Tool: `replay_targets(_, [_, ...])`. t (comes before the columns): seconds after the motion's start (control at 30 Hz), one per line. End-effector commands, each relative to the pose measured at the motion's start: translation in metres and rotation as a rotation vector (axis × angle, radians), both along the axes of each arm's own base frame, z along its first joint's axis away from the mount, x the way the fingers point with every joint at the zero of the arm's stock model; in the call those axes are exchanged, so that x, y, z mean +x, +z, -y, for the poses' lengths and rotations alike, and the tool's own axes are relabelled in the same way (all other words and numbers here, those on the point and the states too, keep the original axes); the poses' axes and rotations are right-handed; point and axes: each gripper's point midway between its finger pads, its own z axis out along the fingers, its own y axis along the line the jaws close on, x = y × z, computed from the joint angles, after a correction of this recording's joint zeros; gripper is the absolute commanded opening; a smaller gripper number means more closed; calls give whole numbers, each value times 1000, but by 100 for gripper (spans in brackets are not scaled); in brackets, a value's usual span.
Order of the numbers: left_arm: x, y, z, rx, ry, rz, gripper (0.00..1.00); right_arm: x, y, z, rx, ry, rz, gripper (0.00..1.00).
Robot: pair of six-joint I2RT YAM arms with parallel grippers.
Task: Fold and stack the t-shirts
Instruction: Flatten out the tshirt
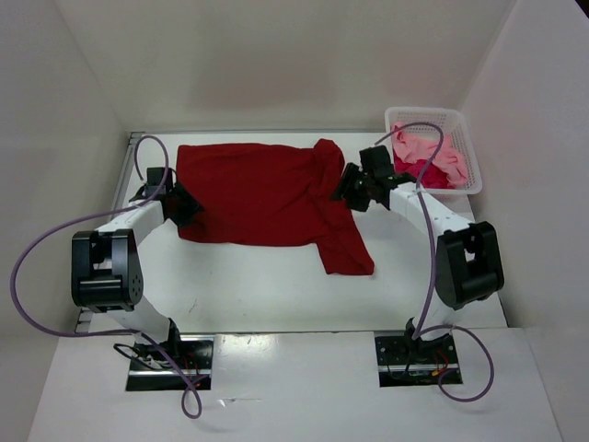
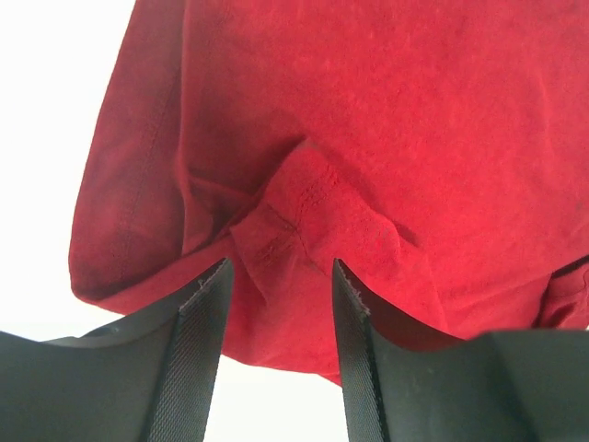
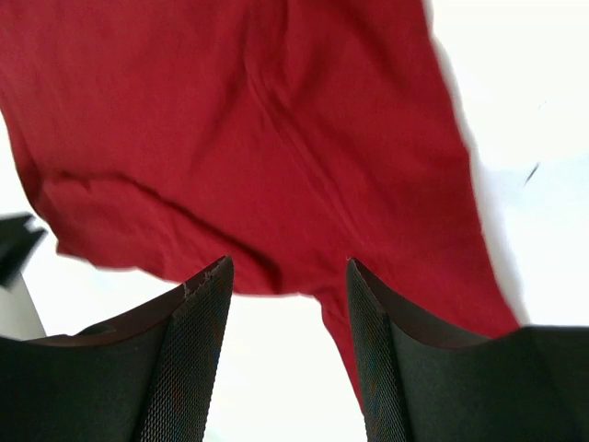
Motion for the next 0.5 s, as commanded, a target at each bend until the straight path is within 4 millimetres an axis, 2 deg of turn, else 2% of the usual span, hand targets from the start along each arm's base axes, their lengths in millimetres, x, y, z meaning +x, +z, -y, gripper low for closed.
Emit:
replay_targets(0.0, [15,7,-7,17,36,40,53,-16,9,-6,30,40,34,58])
replay_targets(0.03, [17,7,-9,25,43,35,53,-19,12,-5,32,40,43,58])
replay_targets(0.07, [16,1,-9,24,43,20,52,-22,11,-4,32,40,42,58])
replay_targets(0.1, [18,4,-11,35,51,20,50,-25,7,-3,29,40,30,58])
replay_targets(0.23, [13,-4,-21,77,84,-14,47,-27,18,1,16,35,61,58])
replay_targets(0.3, [14,-2,-22,84,89,-15,47,-29,14,2,13,35,51,58])
replay_targets(0.47, [20,4,-16,54,104,5,48,-33,14,1,21,42,49,58])
